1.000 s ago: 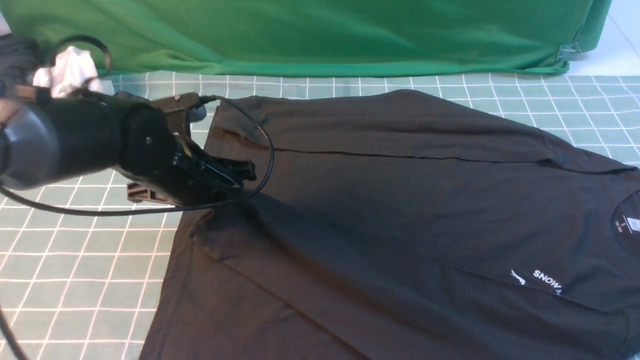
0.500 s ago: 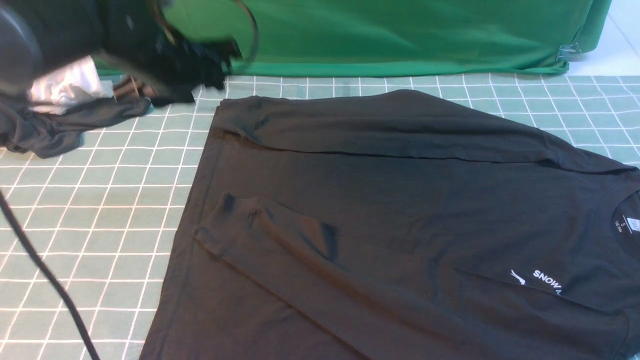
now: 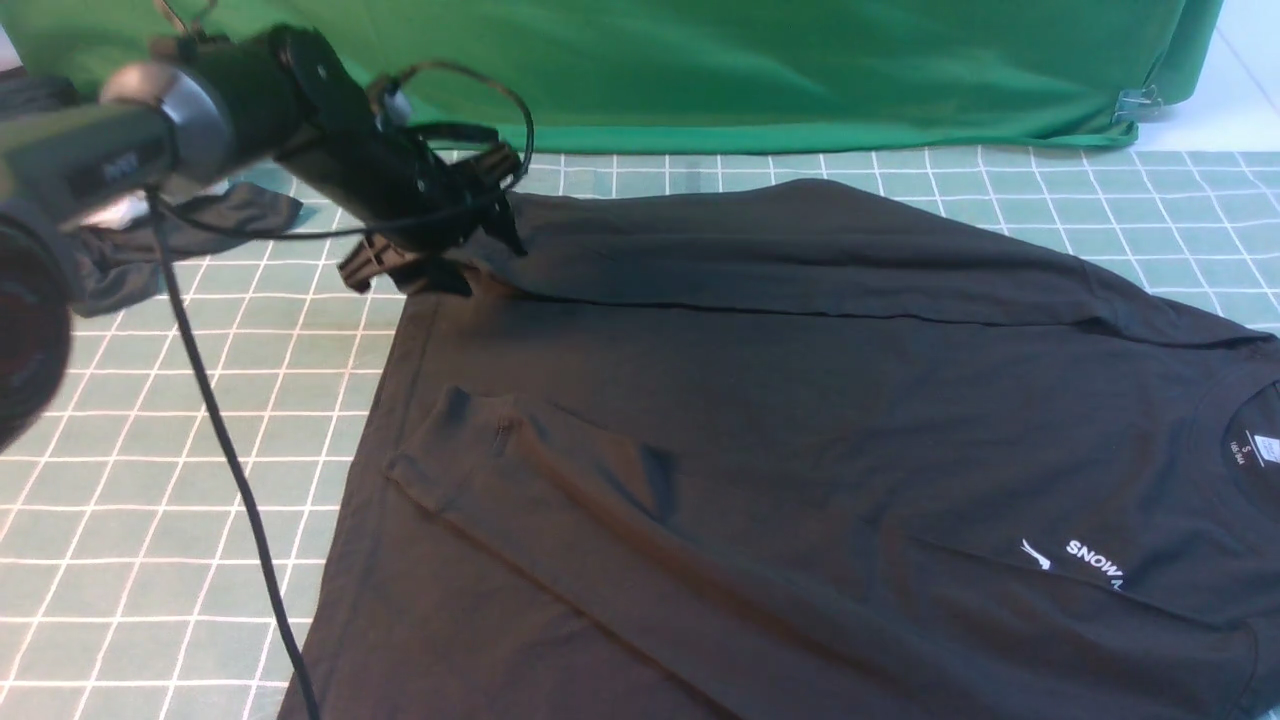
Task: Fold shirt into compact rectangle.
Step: 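Grab the top left corner of the dark shirt with the left gripper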
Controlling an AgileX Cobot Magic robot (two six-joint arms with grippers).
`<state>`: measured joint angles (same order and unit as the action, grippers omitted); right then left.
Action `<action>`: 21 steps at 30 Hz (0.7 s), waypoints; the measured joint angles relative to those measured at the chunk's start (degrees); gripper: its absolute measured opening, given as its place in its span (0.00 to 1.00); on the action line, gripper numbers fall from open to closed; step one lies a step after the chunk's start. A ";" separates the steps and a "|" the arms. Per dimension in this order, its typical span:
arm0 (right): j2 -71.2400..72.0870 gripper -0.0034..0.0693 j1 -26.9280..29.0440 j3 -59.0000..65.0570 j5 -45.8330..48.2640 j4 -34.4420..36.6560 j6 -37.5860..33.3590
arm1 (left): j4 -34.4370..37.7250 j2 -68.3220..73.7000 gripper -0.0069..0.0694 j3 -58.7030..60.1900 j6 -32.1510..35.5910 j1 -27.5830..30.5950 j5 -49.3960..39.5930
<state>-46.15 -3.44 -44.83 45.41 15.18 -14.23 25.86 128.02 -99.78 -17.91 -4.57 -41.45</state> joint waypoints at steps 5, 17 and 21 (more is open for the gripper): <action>0.00 0.32 0.00 2.90 -2.41 0.00 0.00 | 2.96 2.14 0.64 -0.35 0.00 0.05 6.70; 0.00 0.34 0.00 7.25 -7.86 0.00 0.00 | 3.77 2.27 0.54 -0.63 0.00 0.00 12.90; 0.00 0.35 0.00 7.25 -9.25 0.05 0.00 | 3.77 2.27 0.50 -0.63 0.00 -0.04 11.22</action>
<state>-46.15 -3.44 -37.58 36.15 15.23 -14.23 29.64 130.29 -100.40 -17.91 -4.61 -30.24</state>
